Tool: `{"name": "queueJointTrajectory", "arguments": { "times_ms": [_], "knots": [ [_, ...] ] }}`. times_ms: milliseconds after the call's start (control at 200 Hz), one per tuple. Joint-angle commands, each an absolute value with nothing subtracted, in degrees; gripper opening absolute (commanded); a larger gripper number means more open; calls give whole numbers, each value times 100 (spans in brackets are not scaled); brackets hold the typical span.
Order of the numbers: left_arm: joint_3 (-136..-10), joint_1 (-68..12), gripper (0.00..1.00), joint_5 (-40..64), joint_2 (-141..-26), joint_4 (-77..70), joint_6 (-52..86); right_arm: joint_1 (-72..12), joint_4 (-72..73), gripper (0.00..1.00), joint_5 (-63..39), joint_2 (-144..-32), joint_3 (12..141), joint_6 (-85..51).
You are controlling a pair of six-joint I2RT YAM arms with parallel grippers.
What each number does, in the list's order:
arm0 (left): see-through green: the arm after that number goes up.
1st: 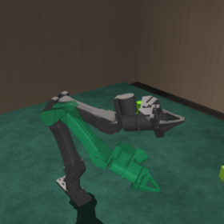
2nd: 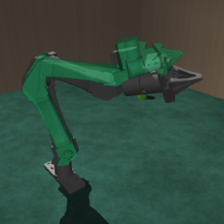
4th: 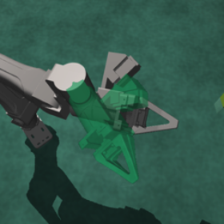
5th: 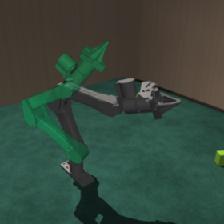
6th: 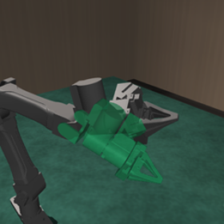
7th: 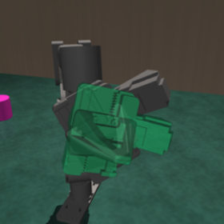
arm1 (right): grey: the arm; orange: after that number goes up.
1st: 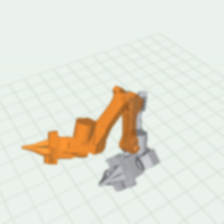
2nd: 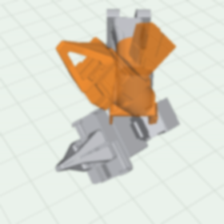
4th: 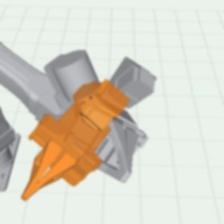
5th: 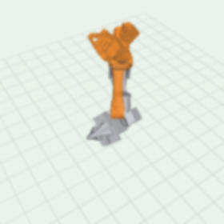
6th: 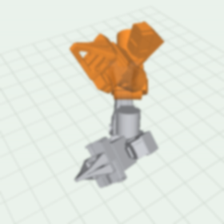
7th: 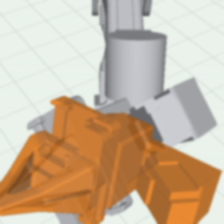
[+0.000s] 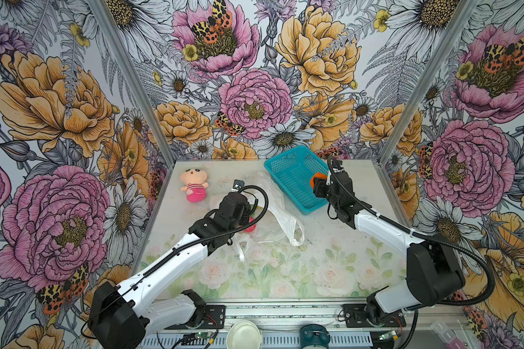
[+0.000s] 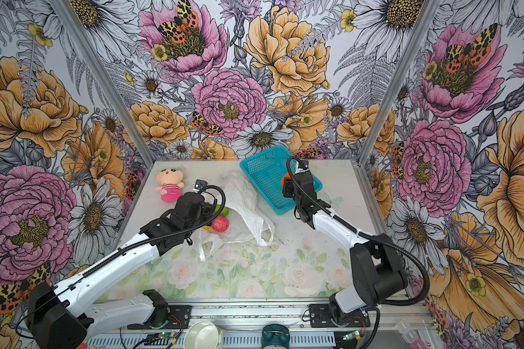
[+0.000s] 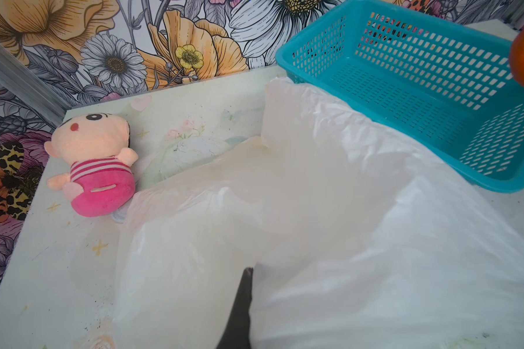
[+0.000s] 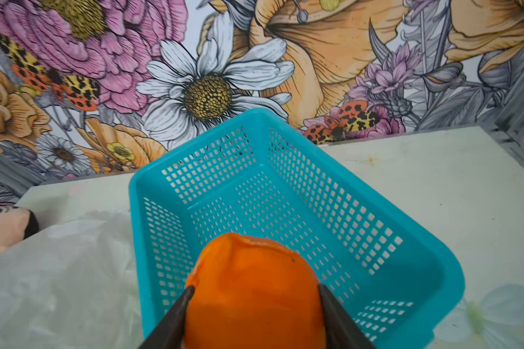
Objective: Untie the knot of the plastic bag and take out the fruit
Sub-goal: Move the basket to the top-center of the table.
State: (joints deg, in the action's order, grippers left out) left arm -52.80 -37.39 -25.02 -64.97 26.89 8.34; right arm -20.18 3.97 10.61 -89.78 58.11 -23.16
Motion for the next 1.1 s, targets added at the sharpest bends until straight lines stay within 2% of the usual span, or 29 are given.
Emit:
{"name": "queueJointTrajectory", "arguments": {
  "times_ms": [0,180,425,850,1095],
  "knots": [
    [-5256,-3803,0,-2628,-6499,2612,694,-1864,-117,7,816,-9446,6326,-2344],
    [-5325,-3828,0,-2822,-6669,2633,611,-1705,-331,6,731,-10088,6757,-2261],
    [-5436,-3958,0,-2882,-6866,2674,513,-1688,-540,4,992,-10007,6482,-2315],
    [-5326,-4043,0,-2870,-6556,2681,570,-2090,-668,4,1397,-8159,4417,-2733],
    [-5267,-4077,0,-2823,-6408,2701,619,-2294,-806,5,1569,-7482,3903,-2834]
  ]
}}
